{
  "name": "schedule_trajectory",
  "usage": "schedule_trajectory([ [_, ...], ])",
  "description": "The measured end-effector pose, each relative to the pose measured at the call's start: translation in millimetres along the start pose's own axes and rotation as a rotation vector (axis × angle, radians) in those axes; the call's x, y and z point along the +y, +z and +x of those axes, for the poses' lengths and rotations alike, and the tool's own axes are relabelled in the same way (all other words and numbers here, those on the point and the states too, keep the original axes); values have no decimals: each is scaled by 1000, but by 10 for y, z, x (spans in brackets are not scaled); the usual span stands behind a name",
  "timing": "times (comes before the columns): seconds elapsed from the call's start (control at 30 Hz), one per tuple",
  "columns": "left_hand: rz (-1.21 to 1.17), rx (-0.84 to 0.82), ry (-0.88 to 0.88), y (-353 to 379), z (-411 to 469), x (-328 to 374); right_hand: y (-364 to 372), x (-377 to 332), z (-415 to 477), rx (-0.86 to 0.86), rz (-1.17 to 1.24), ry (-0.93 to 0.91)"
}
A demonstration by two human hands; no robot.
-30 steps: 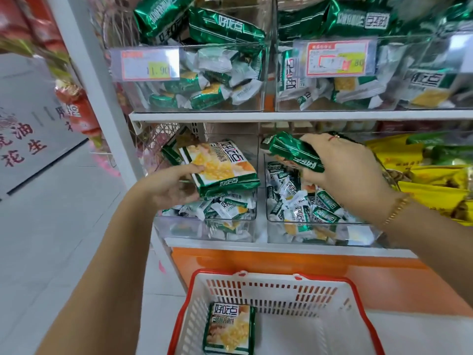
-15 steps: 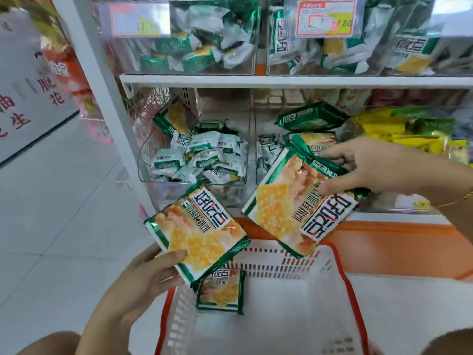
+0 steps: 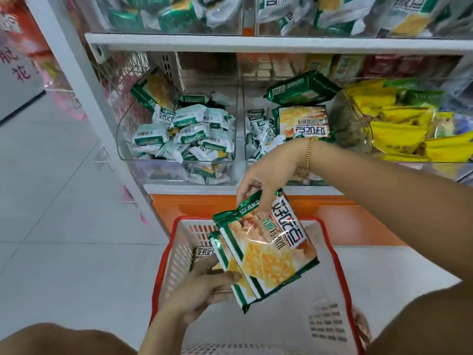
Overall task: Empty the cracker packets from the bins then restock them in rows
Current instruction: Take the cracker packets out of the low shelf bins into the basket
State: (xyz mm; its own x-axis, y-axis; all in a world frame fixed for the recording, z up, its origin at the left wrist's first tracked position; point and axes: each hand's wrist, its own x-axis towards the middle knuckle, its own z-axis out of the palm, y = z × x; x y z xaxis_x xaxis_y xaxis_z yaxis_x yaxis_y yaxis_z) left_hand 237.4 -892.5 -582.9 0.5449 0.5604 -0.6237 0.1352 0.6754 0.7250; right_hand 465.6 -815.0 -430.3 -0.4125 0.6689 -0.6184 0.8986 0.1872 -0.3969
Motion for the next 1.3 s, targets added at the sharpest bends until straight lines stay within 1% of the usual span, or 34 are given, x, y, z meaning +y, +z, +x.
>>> schedule_trajectory([
  [0.07, -12, -26, -9, -9, 11, -33, -4, -30, 111, -31, 4, -3],
  [0.1, -30, -38, -10, -29, 23, -56, 13, -82, 159, -16, 4, 2],
  [0.17, -96, -46, 3, -48, 35, -96, 96, -143, 234, 146, -36, -11],
  [0.23, -179, -33, 23, -52, 46, -125, 197, -98, 224, 297, -3, 0],
  [0.3, -245, -1, 42, -74, 77, -163, 326, -56, 194, 382, 13, 42],
  [0.33, -264, 25, 41, -92, 89, -183, 394, -8, 197, 383, 25, 85],
  [0.4, -303, 66, 28, -106, 101, -214, 550, 132, 240, 310, 132, 132],
  [0.43, -316, 82, 22, -124, 110, -242, 653, 202, 273, 252, 198, 103],
  [0.5, -346, 90, 21, -116, 118, -273, 861, 367, 371, 194, 299, 17],
  [0.63, -392, 116, -11, -84, 192, -401, 1115, 641, 502, 35, 571, -49],
  [0.7, -427, 137, -57, -68, 255, -502, 1213, 726, 581, -50, 612, -82],
  [0.77, -467, 159, -87, -66, 343, -609, 1295, 758, 679, -56, 614, -65],
  [0.83, -514, 180, -104, -86, 446, -713, 1363, 786, 783, -26, 589, -33],
  [0.9, -571, 199, -120, -116, 556, -782, 1421, 807, 860, 38, 619, 0],
  [0.97, -652, 236, -126, -135, 672, -828, 1475, 834, 891, 159, 739, 86],
  [1.07, -799, 296, -107, -172, 864, -923, 1619, 974, 897, 321, 870, 315],
  [1.13, -886, 346, -111, -228, 985, -1028, 1742, 1092, 868, 340, 977, 449],
  [1.2, -977, 385, -137, -293, 1098, -1138, 1841, 1188, 838, 362, 1109, 543],
  [1.3, -1062, 444, -172, -364, 1249, -1267, 1884, 1264, 815, 454, 1200, 593],
])
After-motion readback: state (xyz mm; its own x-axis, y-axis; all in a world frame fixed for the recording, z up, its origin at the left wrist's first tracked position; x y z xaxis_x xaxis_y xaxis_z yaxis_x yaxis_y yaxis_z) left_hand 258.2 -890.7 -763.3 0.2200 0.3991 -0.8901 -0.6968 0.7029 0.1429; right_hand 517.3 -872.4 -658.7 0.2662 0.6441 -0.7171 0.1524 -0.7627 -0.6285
